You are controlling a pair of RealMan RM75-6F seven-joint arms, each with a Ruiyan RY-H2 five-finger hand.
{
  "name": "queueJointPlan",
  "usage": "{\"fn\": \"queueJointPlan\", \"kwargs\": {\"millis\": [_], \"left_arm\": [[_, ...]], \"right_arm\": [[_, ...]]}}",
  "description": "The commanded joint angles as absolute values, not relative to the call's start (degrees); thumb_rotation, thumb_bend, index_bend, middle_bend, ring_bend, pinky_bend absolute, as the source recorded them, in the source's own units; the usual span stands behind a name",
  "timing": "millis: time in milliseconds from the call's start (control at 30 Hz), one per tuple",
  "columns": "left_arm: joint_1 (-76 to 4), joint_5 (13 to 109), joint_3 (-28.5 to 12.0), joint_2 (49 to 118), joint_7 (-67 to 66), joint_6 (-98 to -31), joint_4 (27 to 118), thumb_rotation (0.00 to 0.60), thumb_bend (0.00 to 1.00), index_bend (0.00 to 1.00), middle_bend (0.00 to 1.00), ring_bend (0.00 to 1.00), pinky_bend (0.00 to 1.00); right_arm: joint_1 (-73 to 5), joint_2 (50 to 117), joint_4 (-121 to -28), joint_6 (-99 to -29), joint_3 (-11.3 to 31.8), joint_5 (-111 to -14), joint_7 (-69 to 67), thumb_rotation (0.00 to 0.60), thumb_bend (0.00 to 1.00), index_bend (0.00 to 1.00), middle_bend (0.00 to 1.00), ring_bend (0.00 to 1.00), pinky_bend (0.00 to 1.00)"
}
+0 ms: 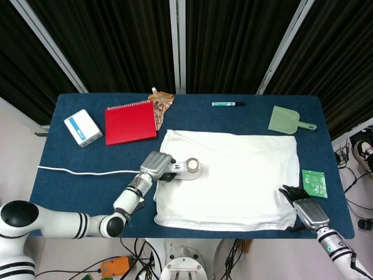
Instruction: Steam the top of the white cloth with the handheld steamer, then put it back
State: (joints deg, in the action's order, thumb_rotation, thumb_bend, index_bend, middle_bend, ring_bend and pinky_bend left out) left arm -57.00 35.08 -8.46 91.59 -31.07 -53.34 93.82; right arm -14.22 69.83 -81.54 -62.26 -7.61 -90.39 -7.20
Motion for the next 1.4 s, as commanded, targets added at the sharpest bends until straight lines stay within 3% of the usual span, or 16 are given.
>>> {"fn": "queueJointPlan", "kwargs": {"millis": [33,333,633,1067,1267,1333,1400], "left_arm": [[-55.1,36.4,-6.4,88.5,-31.1,-54.2,96.6,0.437,0.72,0.79,1.00,0.82,0.69],[-49.8,38.4,-4.9,80.4,-25.8,-56.6,100.0,0.424,0.72,0.79,1.00,0.81,0.69],[-41.5,48.0,-5.0,71.8,-15.2,-62.1,105.1,0.420,0.72,0.79,0.99,0.80,0.69],[-32.8,54.4,-0.4,76.9,-10.4,-64.5,93.6,0.416,0.67,0.78,0.92,0.74,0.62],[-32.5,57.9,0.9,77.8,-13.6,-63.2,92.3,0.416,0.60,0.73,0.80,0.63,0.54],[-32.6,58.5,1.3,77.8,-15.3,-63.1,92.1,0.414,0.53,0.67,0.71,0.54,0.51],[-32.4,59.2,1.3,78.0,-17.2,-63.8,91.9,0.414,0.41,0.52,0.56,0.41,0.46]], "right_arm": [[-14.2,69.7,-81.7,-62.5,-7.5,-90.4,-7.2,0.600,0.06,0.02,0.04,0.00,0.06],[-13.7,68.8,-82.1,-64.3,-7.2,-90.2,-7.5,0.600,0.06,0.02,0.04,0.00,0.06],[-11.5,65.8,-84.0,-69.5,-6.0,-89.5,-7.2,0.600,0.06,0.02,0.04,0.00,0.06],[-9.2,61.3,-87.8,-75.8,-4.0,-89.2,-6.9,0.600,0.06,0.02,0.04,0.00,0.06],[-8.8,60.2,-88.8,-75.9,-3.7,-88.8,-7.1,0.600,0.06,0.01,0.04,0.00,0.06],[-8.5,60.1,-88.9,-76.0,-3.7,-88.6,-7.0,0.600,0.06,0.01,0.04,0.00,0.06],[-8.1,59.9,-89.0,-76.3,-3.7,-88.3,-7.1,0.600,0.06,0.01,0.04,0.00,0.06]]}}
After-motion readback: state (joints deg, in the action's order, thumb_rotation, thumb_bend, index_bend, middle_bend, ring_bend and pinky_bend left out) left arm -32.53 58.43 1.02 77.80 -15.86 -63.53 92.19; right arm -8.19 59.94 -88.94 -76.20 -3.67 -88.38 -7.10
